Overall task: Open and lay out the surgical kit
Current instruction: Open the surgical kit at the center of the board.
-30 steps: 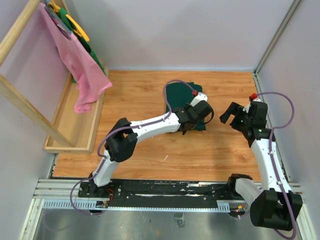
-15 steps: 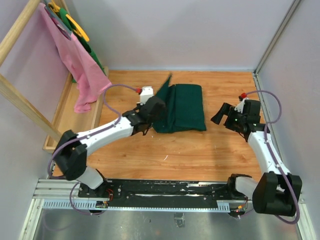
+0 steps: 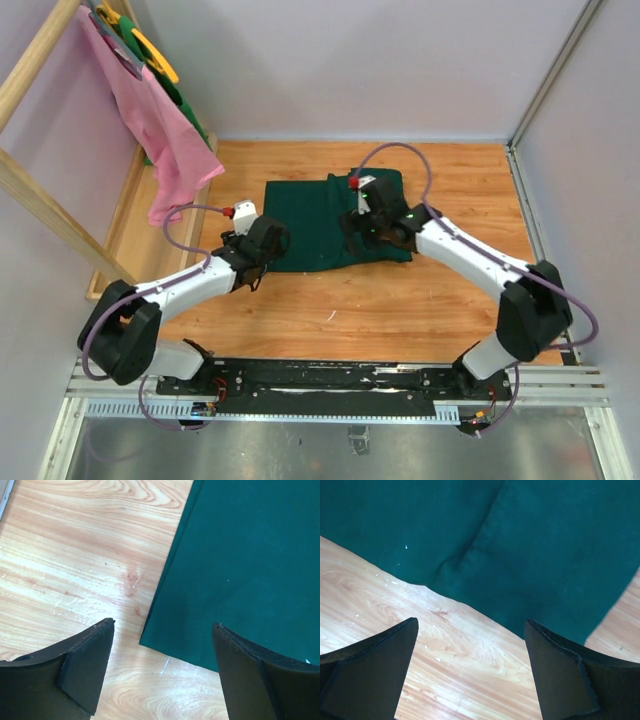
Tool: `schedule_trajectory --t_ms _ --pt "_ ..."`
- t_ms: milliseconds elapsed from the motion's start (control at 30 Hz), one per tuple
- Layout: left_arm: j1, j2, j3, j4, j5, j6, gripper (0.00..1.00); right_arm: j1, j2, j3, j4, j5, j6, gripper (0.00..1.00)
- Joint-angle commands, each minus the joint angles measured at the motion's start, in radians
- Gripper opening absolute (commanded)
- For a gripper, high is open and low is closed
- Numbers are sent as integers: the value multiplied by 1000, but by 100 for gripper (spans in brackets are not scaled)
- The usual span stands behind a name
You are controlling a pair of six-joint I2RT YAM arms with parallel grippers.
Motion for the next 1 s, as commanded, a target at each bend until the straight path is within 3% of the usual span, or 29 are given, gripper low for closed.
schedule_trajectory --t_ms 0,133,267,367,433,533,633,700,833,967 --pt "8 -73 -6 63 28 -8 84 138 148 117 -153 270 -69 88" --pt "8 -65 -6 109 124 6 83 203 295 210 -230 411 -66 85" --pt "8 6 23 141 157 28 74 205 376 255 -271 475 -39 77" --pt "8 86 53 161 167 46 56 203 389 262 -272 477 -37 67" --pt "8 138 73 168 166 53 37 196 389 269 -272 473 -36 56" --pt "8 197 92 176 157 55 24 179 386 275 -272 463 -42 42" --pt "8 225 87 191 149 53 22 165 370 269 -263 460 -53 37" --pt "9 237 84 196 146 54 21 161 345 252 -244 459 -60 24" --pt "15 258 77 203 139 53 19 127 254 194 -190 428 -56 21" --pt "25 272 69 210 138 59 18 20 137 114 -138 350 -43 12"
